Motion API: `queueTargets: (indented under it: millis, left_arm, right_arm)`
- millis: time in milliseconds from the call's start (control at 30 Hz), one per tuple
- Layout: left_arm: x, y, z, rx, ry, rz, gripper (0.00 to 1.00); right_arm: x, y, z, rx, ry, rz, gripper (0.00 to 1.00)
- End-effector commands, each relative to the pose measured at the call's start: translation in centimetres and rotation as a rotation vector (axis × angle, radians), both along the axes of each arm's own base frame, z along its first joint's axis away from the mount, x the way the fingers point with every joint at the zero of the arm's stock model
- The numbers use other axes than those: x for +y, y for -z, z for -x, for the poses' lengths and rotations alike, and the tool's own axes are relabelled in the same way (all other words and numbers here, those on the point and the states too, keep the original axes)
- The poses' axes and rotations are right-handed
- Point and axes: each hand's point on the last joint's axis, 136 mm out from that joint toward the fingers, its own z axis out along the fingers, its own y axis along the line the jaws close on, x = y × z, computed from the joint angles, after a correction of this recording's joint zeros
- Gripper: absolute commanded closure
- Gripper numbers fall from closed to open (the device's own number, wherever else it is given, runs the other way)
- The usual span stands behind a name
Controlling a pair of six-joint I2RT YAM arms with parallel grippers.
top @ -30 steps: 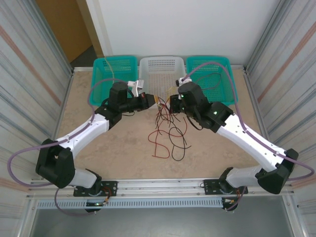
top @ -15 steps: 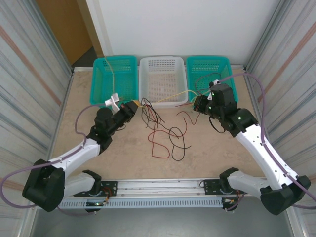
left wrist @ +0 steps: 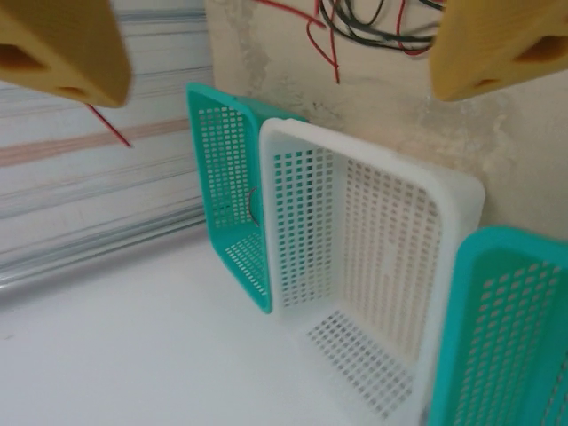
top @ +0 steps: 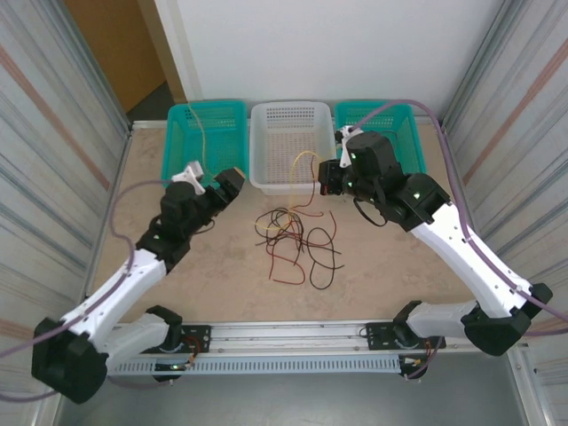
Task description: Untangle the cables
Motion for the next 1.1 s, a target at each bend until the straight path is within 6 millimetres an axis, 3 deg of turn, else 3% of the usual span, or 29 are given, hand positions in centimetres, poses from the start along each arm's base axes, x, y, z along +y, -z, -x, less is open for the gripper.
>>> queueTargets:
  millis: [0,67,167,300,400,467,567,733,933,967,1033,1067]
  left_arm:
    - [2.7,1.5,2.5,0.004,0.074,-0.358,0.08]
    - [1.7,-1.2,3.1,-0.130,0.167,-0.387,0.14]
    - [-1.7,-5.4,3.9,-0.305,0.350,-0.382,0.21]
    - [-8.6,-9.1,6.6,-0.520,0.686,-0.454,0.25]
    - [-12.3,-9.0,8.3,-0.648,0.819,-0.626,0.21]
    - [-13.4,-8.5,7.9,-0.670,0.848,-0.676,0.22]
    - [-13.9,-7.7,6.3,-0.645,0.833,-0.691,0.28]
    - [-14.3,-7.1,5.0,-0.632,0.816,-0.671,0.50]
    - [-13.7,-7.3,3.9,-0.612,0.818,-0.626,0.97]
    - [-13.7,-7.4,4.1,-0.613,0.824,-0.623,1.00]
    - [-13.7,-7.8,4.4,-0.613,0.834,-0.609,1.00]
    - [-13.6,-7.9,4.3,-0.606,0.829,-0.600,1.00]
  right_arm:
    - [-0.3,0.8,0.1,-0.003,-0.035,0.136,1.00]
    - [0.1,0.9,0.1,0.001,-0.053,0.155,1.00]
    - [0.7,1.0,0.2,0.007,-0.084,0.168,1.00]
    - [1.7,1.1,0.5,0.019,-0.137,0.157,1.00]
    - [2.2,1.4,0.9,0.037,-0.171,0.157,1.00]
    - [2.3,1.4,1.1,0.043,-0.184,0.154,1.00]
    - [2.5,1.3,1.4,0.045,-0.202,0.142,1.00]
    - [2.8,1.6,1.8,0.050,-0.219,0.126,1.00]
    - [2.9,2.5,1.7,0.067,-0.218,0.122,1.00]
    - [2.9,2.6,1.7,0.070,-0.215,0.119,0.99]
    - [2.7,3.1,1.4,0.075,-0.193,0.122,0.83]
    - [2.3,3.3,1.2,0.078,-0.174,0.124,0.66]
